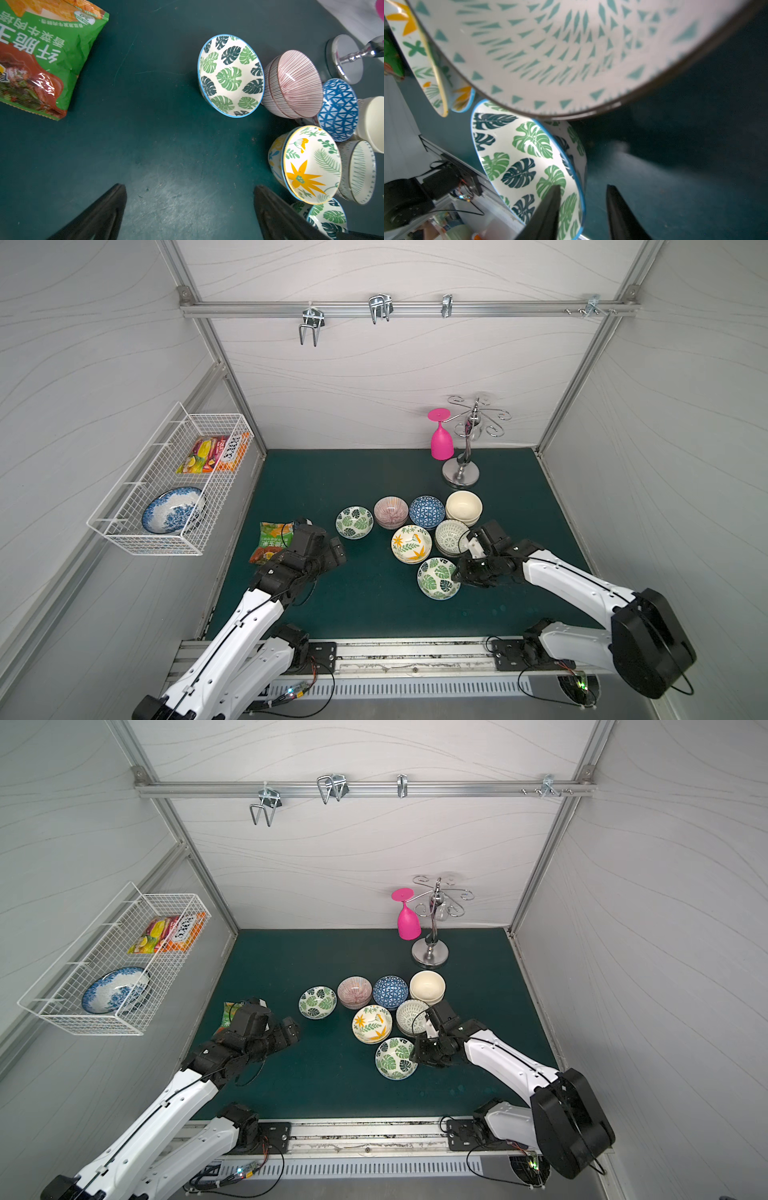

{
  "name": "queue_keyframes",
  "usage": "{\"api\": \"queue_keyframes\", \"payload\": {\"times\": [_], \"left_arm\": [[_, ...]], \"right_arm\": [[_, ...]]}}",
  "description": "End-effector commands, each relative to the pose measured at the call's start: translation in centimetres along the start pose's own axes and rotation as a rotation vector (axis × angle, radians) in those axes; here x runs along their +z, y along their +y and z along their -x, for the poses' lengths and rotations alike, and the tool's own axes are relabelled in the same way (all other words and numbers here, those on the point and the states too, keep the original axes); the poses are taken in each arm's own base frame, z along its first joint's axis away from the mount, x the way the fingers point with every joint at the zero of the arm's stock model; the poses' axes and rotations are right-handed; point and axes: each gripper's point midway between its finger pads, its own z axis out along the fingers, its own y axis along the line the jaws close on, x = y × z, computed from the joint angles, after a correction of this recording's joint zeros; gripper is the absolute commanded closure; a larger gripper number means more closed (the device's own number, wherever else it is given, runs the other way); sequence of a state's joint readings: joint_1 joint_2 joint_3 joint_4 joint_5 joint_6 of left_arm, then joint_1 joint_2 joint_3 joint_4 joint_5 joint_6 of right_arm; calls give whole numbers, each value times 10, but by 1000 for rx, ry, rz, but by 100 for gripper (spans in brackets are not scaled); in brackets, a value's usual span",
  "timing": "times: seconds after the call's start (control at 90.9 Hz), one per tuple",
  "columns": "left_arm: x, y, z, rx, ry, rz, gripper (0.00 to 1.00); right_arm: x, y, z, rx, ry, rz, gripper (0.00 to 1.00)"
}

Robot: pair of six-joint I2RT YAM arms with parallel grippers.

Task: Stack the bowls
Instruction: Place the bowl at the center of the board, then pick up the bowl from the center of the board.

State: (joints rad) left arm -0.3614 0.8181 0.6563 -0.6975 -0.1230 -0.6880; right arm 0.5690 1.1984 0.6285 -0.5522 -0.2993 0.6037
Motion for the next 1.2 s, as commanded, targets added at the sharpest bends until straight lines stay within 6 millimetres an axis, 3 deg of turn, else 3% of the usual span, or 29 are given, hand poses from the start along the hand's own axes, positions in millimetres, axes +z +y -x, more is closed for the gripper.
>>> {"api": "queue_keyframes", "payload": {"times": [0.0,0.165,0.22,0.253,0.297,0.33,0.429,0.66,0.924,1.067,1.189], "left_arm": [[-2,-12,23,14,-49,3,0],[11,-17,36,25,-23,59,0],[17,-19,39,19,-8,75,0],[21,-20,41,16,2,82,1],[28,-19,44,7,18,94,2],[32,-20,47,-4,27,98,3],[43,-23,57,-31,45,94,7],[64,-31,70,-79,69,85,17],[93,-36,62,-125,121,63,35],[103,-34,57,-139,132,62,49],[110,-34,54,-143,142,62,54]], "right_arm": [[-13,-1,1,-3,-24,-24,51],[-36,-9,11,65,-95,-6,44],[-47,-14,17,101,-137,7,37],[-53,-18,19,123,-157,8,29],[-62,-22,22,142,-192,4,7],[-67,-26,25,150,-218,-2,2],[-80,-38,30,190,-270,-44,1],[-90,-40,42,238,-279,-50,1],[-105,-29,46,193,-309,-23,1],[-109,-27,43,188,-333,-8,1],[-111,-26,43,191,-345,-1,1]]}}
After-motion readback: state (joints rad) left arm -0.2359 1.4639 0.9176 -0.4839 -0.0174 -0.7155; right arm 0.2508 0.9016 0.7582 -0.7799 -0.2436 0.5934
